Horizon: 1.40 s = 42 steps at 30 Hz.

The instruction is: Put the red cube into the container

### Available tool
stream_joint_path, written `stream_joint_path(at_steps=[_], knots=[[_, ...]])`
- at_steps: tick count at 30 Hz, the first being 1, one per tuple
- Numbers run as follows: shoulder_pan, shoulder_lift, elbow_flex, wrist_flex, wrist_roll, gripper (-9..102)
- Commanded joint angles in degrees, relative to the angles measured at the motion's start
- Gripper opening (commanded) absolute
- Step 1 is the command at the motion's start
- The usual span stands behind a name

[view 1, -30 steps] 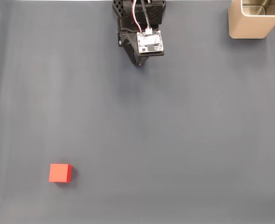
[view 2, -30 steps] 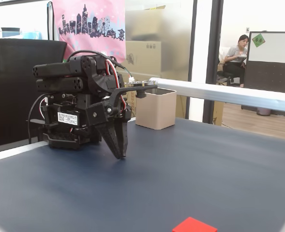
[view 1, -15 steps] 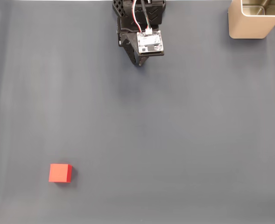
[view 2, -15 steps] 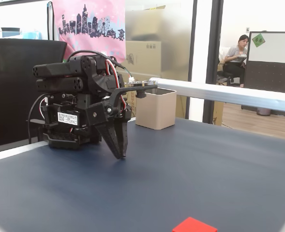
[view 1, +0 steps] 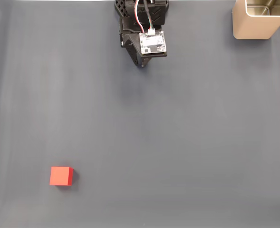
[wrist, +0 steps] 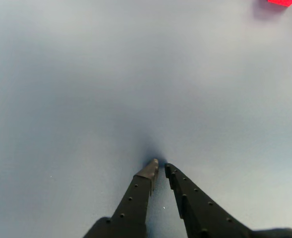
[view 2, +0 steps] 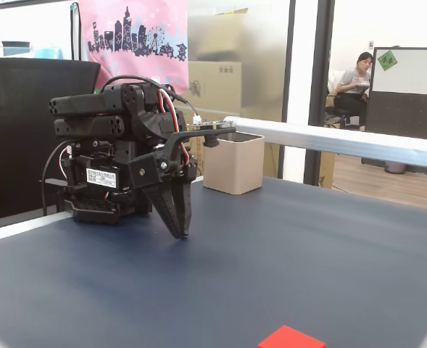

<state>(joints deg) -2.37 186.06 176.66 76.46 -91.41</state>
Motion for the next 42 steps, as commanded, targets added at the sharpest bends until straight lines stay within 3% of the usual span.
stream_joint_path(at_steps=[1, 42], knots=[[0.44, 4.39, 0.62, 0.79, 0.26, 0], [-1.76, 4.39, 0.62, 0.79, 0.53, 1]])
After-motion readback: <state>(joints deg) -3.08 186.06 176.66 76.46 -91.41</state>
